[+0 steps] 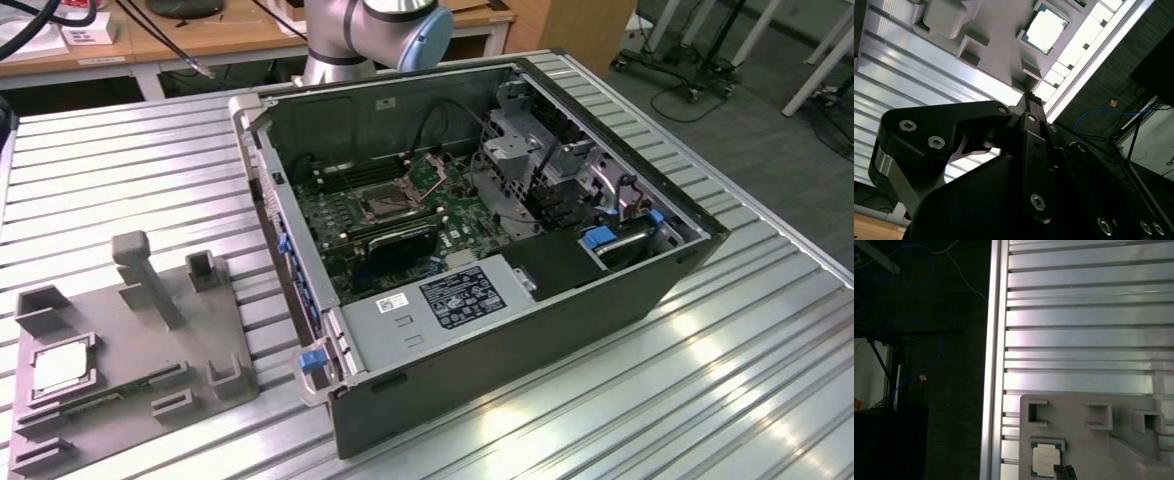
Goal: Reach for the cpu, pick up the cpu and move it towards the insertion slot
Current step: 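Pick up the cpu and move it towards the insertion slot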
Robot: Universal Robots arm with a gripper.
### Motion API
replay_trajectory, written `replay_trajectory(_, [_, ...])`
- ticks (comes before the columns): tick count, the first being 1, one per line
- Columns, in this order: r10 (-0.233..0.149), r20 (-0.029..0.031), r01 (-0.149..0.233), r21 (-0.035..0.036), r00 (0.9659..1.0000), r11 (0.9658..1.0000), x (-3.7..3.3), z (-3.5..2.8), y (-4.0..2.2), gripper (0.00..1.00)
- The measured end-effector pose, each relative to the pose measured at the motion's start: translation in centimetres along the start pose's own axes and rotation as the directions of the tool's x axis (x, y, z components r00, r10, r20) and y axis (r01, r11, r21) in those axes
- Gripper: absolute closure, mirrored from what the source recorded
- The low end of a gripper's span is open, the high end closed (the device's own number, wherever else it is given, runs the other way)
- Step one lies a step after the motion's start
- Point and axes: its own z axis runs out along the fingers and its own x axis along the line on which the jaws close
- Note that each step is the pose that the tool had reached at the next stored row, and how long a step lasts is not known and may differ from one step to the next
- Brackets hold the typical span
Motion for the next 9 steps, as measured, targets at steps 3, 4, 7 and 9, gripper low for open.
replay_trajectory(3, [0.0,0.0,0.0,0.0,1.0,1.0,0.0,0.0,0.0,0.9])
replay_trajectory(4, [0.0,0.0001,0.0,-0.0001,1.0,1.0,0.0,0.0,0.0,0.9])
replay_trajectory(7, [0.0,0.0001,0.0,-0.0001,1.0,1.0,0.03,0.04,0.0,0.9])
replay_trajectory(9, [0.0,0.0,0.0,0.0,1.0,1.0,0.19,0.09,-0.02,0.9])
